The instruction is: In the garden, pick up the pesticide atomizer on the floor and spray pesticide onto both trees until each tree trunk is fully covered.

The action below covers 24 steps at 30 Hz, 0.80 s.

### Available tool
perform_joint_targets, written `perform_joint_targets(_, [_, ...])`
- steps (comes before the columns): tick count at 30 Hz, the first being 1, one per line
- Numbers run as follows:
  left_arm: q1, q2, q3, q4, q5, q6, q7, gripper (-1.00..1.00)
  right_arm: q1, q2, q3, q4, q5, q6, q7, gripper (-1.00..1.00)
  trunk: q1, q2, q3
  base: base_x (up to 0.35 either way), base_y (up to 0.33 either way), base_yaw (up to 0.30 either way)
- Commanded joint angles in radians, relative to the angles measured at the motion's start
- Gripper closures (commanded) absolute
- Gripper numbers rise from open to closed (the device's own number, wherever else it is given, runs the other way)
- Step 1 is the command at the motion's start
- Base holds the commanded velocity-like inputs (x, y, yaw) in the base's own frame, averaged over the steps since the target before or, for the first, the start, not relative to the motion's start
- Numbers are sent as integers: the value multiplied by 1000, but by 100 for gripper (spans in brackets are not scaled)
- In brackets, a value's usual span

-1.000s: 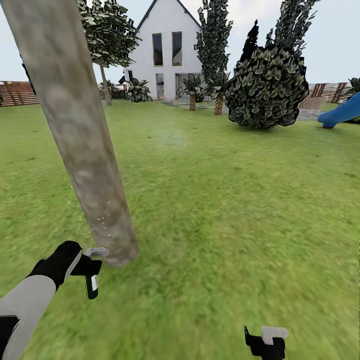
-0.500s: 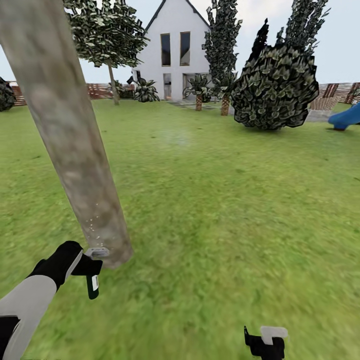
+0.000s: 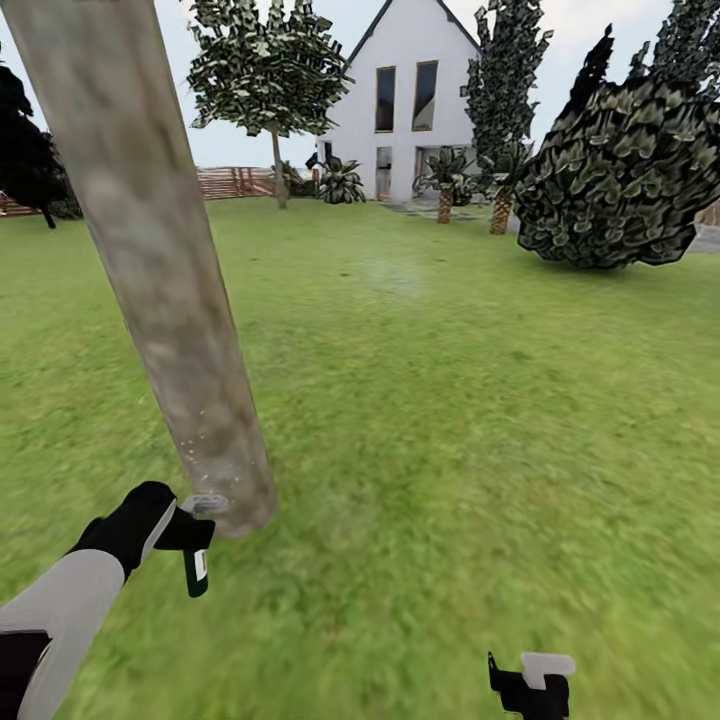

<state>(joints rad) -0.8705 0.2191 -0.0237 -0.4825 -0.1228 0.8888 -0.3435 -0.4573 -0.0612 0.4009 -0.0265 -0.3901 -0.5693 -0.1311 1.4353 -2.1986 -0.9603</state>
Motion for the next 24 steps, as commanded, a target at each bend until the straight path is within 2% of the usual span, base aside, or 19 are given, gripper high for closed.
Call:
perform_joint_targets(1, [-1,0,-1,-2,-11,2,-8,100,0,0,9,-1,-4,-1,-5,-100,0,0,-1,6,-311,277])
perform_joint_targets(10, [-1,5,1,-3,-11,2,-7,100,0,0,9,-1,-4,0,-5,-100,0,0,-1,1,-312,277])
perform_joint_targets(13, [-1,9,1,-2,-10,2,14,100,0,0,9,-1,-4,-1,-5,-100,0,0,-1,89,-312,269])
perform_joint_targets(16, [-1,8,1,-1,-6,2,32,100,0,0,9,-1,-4,-1,-5,-100,0,0,-1,133,-312,69])
perform_joint_targets(24, [-1,7,1,-1,-6,2,34,100,0,0,9,-1,-4,0,-5,-100,0,0,-1,130,-312,9])
